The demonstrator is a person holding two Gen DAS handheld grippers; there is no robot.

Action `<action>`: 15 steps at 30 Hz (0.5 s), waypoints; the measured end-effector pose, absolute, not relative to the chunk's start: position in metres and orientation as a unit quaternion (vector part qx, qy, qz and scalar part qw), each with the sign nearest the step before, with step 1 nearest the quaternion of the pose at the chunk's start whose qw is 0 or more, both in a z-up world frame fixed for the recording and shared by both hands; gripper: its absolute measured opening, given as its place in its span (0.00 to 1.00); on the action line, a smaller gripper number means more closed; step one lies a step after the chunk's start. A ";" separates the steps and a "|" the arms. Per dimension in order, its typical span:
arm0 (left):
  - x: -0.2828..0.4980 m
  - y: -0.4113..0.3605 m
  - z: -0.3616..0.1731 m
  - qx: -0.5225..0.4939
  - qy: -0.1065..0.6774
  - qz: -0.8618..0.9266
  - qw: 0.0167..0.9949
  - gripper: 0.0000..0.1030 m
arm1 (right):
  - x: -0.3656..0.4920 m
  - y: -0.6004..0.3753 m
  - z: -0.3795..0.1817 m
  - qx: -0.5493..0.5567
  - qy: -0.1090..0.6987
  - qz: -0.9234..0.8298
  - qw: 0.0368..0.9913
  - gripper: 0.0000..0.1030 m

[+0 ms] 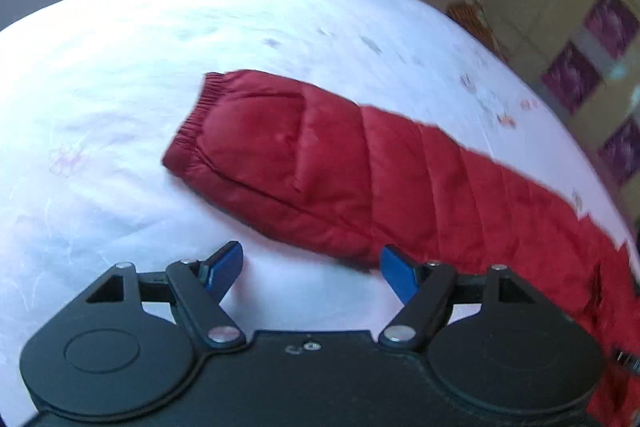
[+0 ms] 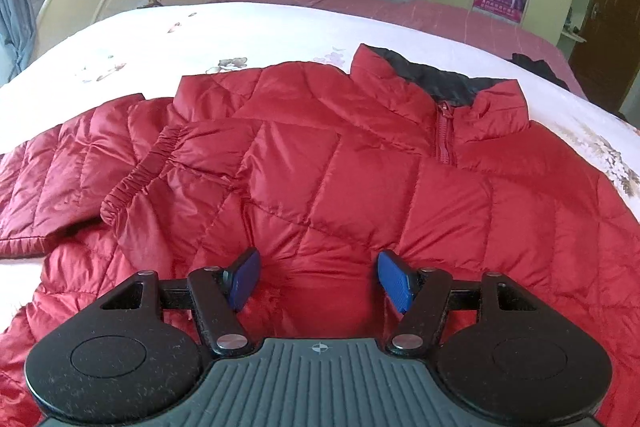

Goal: Fold large clothes

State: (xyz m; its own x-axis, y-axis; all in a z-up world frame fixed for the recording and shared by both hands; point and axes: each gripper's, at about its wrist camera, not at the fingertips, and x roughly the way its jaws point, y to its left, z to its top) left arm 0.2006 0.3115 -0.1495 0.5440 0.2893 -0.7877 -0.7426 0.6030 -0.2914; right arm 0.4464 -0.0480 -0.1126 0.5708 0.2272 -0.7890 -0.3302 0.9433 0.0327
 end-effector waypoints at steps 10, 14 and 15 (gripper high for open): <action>0.213 0.343 -0.163 -0.352 0.271 0.345 0.827 0.24 | 0.444 -0.044 -0.114 -0.061 0.431 0.155 0.887 0.63; 0.222 0.337 -0.154 -0.339 0.264 0.329 0.841 0.09 | 0.443 -0.049 -0.109 -0.046 0.419 0.145 0.895 0.63; 0.224 0.334 -0.149 -0.334 0.260 0.322 0.847 0.08 | 0.442 -0.049 -0.108 -0.045 0.416 0.141 0.897 0.63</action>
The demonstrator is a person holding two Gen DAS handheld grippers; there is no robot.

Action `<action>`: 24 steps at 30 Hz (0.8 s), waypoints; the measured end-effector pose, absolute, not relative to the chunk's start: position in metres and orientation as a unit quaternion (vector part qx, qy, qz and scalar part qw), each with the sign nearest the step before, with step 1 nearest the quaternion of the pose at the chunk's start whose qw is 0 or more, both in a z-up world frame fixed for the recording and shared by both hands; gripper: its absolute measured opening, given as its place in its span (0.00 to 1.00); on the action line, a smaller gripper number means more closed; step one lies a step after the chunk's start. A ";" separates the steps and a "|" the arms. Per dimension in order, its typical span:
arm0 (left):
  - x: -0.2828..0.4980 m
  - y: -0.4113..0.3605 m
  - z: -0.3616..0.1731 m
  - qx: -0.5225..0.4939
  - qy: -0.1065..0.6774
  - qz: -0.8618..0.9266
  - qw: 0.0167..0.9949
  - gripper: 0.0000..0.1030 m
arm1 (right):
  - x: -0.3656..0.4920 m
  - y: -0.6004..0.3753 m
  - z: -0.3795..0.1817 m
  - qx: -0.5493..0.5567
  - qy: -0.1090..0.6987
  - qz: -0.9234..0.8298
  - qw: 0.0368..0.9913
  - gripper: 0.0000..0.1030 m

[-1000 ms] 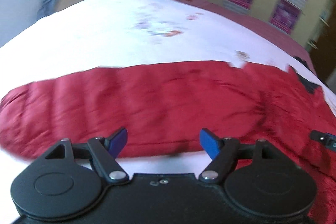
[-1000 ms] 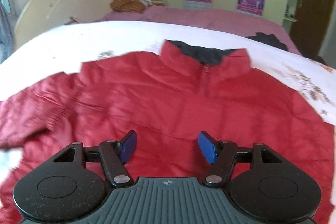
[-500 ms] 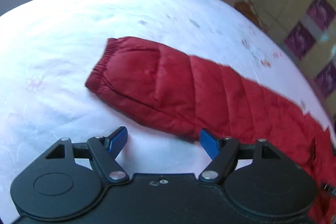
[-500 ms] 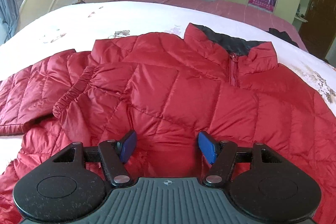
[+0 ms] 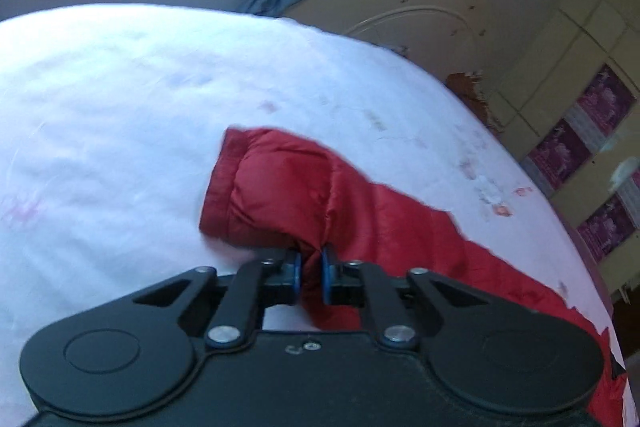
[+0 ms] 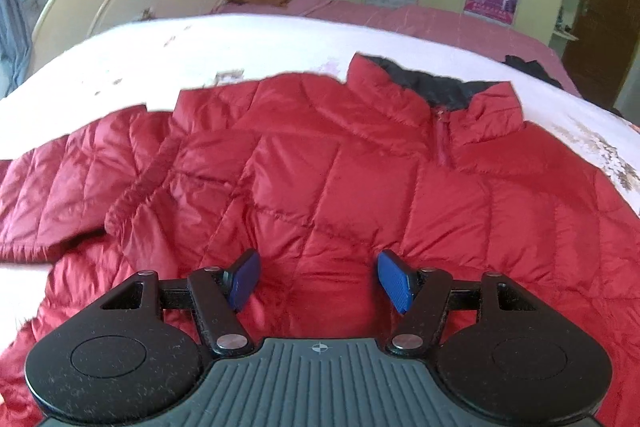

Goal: Fold large clothes

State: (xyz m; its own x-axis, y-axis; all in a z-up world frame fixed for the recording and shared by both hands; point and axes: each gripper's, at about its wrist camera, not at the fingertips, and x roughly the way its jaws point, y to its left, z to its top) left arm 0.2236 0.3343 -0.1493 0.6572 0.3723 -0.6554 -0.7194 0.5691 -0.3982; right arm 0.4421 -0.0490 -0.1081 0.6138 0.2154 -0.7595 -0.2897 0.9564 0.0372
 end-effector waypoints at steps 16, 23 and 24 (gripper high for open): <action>0.355 0.138 -0.053 -0.168 0.233 -0.006 0.958 0.07 | 0.433 -0.104 -0.081 0.041 0.408 0.123 0.904 0.63; 0.405 -0.001 -0.079 -0.083 0.281 -0.173 0.940 0.07 | 0.412 -0.167 -0.066 0.066 0.396 0.069 0.913 0.63; 0.409 -0.015 -0.090 -0.069 0.292 -0.188 0.935 0.07 | 0.409 -0.176 -0.065 0.071 0.396 0.061 0.913 0.63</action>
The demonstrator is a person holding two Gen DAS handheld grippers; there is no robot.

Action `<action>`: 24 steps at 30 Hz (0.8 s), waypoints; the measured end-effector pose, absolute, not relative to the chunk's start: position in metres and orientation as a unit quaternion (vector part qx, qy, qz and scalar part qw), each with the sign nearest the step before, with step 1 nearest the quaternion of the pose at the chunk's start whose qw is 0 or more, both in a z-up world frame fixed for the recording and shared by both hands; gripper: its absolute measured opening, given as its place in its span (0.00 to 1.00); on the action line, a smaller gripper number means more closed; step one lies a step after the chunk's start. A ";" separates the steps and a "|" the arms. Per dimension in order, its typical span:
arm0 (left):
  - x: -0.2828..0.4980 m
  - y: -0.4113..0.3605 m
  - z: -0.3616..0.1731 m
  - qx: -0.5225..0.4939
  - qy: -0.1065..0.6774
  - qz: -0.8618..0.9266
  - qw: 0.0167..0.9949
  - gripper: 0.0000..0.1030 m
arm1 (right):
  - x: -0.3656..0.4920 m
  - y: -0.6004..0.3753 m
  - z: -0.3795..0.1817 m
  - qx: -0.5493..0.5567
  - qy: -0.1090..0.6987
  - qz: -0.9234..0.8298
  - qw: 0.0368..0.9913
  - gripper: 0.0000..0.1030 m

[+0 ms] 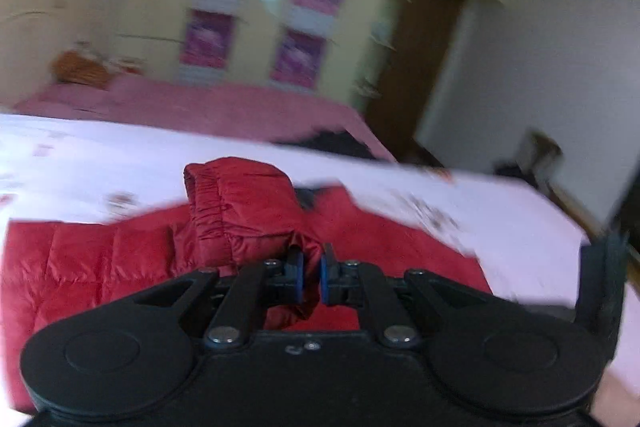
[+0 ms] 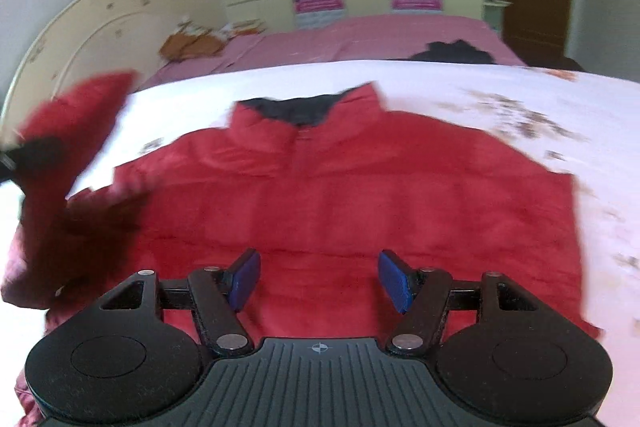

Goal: Fold large clothes

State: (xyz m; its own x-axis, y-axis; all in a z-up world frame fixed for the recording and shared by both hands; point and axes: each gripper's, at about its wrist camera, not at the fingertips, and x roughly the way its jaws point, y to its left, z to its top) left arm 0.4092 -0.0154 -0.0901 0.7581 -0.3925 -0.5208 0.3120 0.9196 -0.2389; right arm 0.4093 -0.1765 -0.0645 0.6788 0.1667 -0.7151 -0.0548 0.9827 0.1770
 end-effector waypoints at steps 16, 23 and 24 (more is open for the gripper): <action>0.385 -0.038 -0.129 0.021 0.344 -0.185 0.920 0.65 | 0.390 -0.215 -0.042 0.153 0.368 0.075 0.914 1.00; 0.355 0.040 -0.106 0.022 0.321 -0.080 0.943 0.66 | 0.407 -0.190 -0.056 0.126 0.397 0.082 0.905 1.00; 0.349 0.052 -0.108 0.024 0.322 -0.062 0.944 0.66 | 0.410 -0.188 -0.061 0.128 0.406 0.081 0.901 1.00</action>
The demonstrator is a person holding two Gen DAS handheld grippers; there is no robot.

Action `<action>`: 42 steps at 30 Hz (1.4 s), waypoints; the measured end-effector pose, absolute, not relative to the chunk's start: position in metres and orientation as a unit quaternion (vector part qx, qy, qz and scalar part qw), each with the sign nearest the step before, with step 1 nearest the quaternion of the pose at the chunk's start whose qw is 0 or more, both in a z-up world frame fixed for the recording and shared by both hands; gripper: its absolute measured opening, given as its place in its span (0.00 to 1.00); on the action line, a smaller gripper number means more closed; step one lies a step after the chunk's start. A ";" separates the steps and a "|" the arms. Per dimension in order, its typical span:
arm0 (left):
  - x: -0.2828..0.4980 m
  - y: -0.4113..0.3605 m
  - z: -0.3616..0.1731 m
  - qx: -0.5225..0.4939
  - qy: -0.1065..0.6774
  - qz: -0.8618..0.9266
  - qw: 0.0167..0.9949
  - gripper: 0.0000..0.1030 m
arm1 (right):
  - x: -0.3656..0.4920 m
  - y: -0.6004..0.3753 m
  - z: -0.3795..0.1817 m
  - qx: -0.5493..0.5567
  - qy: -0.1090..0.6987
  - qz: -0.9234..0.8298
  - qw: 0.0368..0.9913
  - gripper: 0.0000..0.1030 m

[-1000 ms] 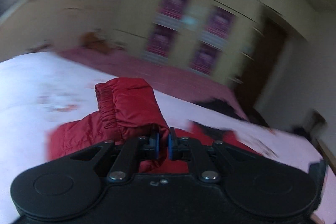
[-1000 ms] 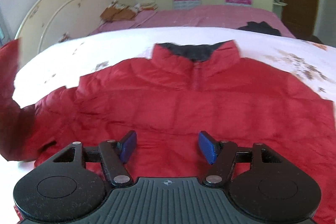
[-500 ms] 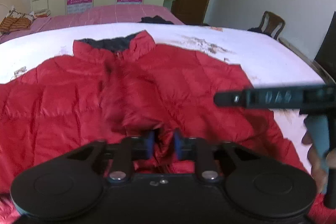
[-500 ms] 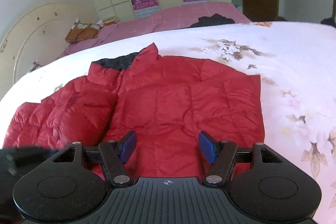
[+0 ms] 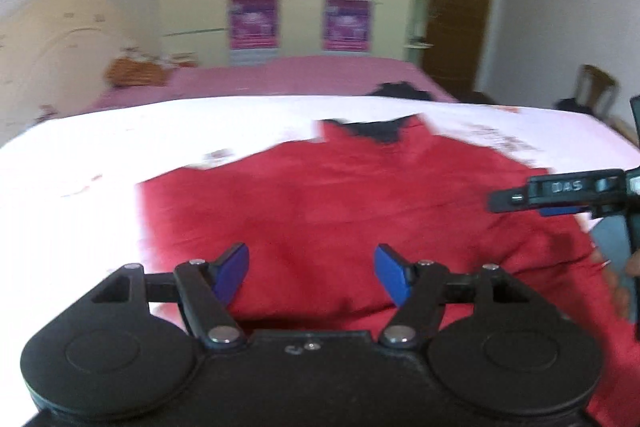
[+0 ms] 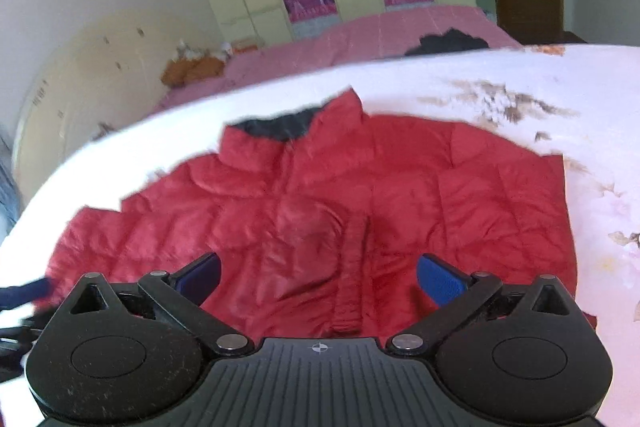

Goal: Fold large clothes

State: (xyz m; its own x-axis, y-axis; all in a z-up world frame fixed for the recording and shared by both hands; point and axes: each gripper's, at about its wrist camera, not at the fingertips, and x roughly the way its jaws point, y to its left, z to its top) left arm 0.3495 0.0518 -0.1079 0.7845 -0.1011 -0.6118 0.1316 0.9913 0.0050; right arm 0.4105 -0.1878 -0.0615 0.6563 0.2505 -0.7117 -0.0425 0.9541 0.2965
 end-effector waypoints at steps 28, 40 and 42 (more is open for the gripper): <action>0.382 0.064 -0.171 0.091 0.370 -0.013 0.925 0.27 | 0.399 -0.251 -0.081 0.104 0.426 -0.012 0.899 0.21; 0.357 0.107 -0.149 0.013 0.379 0.018 0.925 0.10 | 0.383 -0.260 -0.073 0.087 0.421 -0.021 0.903 0.22; 0.357 0.110 -0.136 -0.002 0.369 0.021 0.929 0.10 | 0.381 -0.263 -0.064 0.093 0.406 -0.022 0.909 0.23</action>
State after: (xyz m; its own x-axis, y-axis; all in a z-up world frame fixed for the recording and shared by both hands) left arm 0.3574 0.1097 -0.1362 0.7272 0.0376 -0.6854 -0.0406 0.9991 0.0118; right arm 0.3814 -0.2633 -0.0637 0.6692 0.0352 -0.7423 0.1163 0.9816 0.1514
